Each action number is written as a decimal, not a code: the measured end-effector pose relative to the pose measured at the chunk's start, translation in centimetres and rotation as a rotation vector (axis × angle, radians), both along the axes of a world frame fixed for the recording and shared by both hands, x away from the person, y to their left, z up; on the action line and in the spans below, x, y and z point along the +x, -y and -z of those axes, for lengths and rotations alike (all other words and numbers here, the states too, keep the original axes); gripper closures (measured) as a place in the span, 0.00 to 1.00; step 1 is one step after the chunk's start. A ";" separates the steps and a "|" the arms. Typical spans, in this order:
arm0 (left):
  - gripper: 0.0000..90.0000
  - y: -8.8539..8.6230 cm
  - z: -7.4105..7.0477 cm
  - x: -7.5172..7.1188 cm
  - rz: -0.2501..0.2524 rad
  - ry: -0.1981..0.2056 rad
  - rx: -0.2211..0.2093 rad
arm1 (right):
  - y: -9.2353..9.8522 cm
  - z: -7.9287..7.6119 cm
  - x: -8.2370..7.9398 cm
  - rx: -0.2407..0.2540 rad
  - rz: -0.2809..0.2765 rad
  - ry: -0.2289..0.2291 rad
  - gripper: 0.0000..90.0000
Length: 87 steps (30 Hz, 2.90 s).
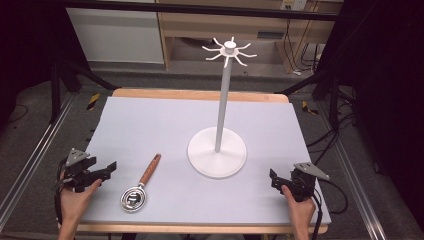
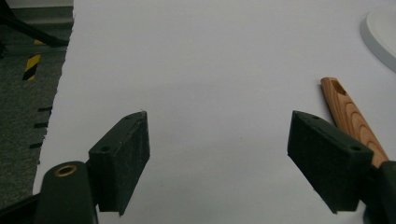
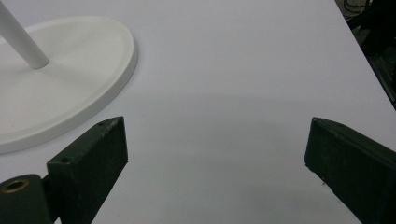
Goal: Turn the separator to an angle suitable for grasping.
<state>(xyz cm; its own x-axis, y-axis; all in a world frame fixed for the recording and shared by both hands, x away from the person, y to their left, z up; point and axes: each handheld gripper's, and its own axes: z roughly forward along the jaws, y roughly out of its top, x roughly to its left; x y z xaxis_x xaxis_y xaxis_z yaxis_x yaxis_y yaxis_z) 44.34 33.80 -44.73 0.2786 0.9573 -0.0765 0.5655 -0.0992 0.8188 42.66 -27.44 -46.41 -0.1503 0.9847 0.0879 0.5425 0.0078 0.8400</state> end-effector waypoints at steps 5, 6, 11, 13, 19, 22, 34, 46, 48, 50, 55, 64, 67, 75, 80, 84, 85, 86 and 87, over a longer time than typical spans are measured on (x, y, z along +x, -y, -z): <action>0.24 0.5 -0.6 -0.4 0.019 0.017 -0.015 | 0.4 0.1 0.0 0.010 0.012 -0.015 0.07; 0.24 0.7 -0.7 -0.5 0.027 0.018 -0.017 | 0.4 0.0 -0.1 0.011 0.013 -0.014 0.07; 0.28 1.6 -1.3 -0.6 0.054 0.009 -0.012 | 0.3 -0.1 -0.1 -0.009 0.017 -0.011 0.07; 0.30 1.9 -1.5 -0.7 0.062 0.006 -0.017 | 0.2 0.0 0.0 -0.014 0.010 -0.014 0.07; 0.34 2.9 -1.7 -0.8 0.088 -0.001 -0.005 | -0.1 0.0 0.0 -0.027 -0.005 -0.018 0.07; 0.37 3.3 -1.9 -0.8 0.102 -0.004 -0.005 | -0.1 -0.1 0.0 -0.029 0.000 -0.013 0.07; 0.43 5.8 -1.9 -0.5 0.185 -0.041 0.030 | -0.4 0.0 0.0 -0.049 -0.007 -0.017 0.07; 0.45 8.1 -1.3 0.0 0.236 -0.095 0.104 | -0.6 0.0 0.1 -0.074 -0.013 -0.020 0.07; 0.46 8.3 -1.2 0.1 0.239 -0.104 0.110 | -0.7 0.1 0.1 -0.078 -0.013 -0.027 0.07; 0.47 8.5 -1.0 0.1 0.247 -0.115 0.119 | -0.8 0.1 0.1 -0.082 -0.020 -0.031 0.07; 0.50 9.1 -0.5 0.3 0.259 -0.141 0.156 | -0.9 0.1 0.2 -0.096 -0.021 -0.031 0.07; 0.55 10.3 0.6 0.5 0.275 -0.192 0.201 | -0.8 0.1 0.2 -0.096 -0.017 -0.038 0.07; 0.57 10.5 0.9 0.6 0.283 -0.212 0.213 | -0.8 0.2 0.2 -0.097 -0.018 -0.041 0.07; 0.60 11.2 1.7 0.8 0.287 -0.252 0.245 | -0.8 0.2 0.3 -0.100 -0.020 -0.043 0.07; 0.65 11.0 1.6 0.9 0.287 -0.263 0.232 | -0.8 0.2 0.3 -0.101 -0.019 -0.043 0.08; 0.70 10.9 1.6 0.9 0.280 -0.270 0.220 | -0.8 0.2 0.3 -0.104 -0.021 -0.044 0.08; 0.70 10.7 1.5 0.9 0.284 -0.280 0.220 | -0.8 0.2 0.3 -0.103 -0.020 -0.045 0.08; 0.71 10.5 1.5 0.9 0.286 -0.282 0.210 | -0.8 0.2 0.3 -0.104 -0.021 -0.045 0.08; 0.71 10.4 1.5 0.9 0.283 -0.282 0.203 | -0.8 0.2 0.3 -0.102 -0.020 -0.046 0.08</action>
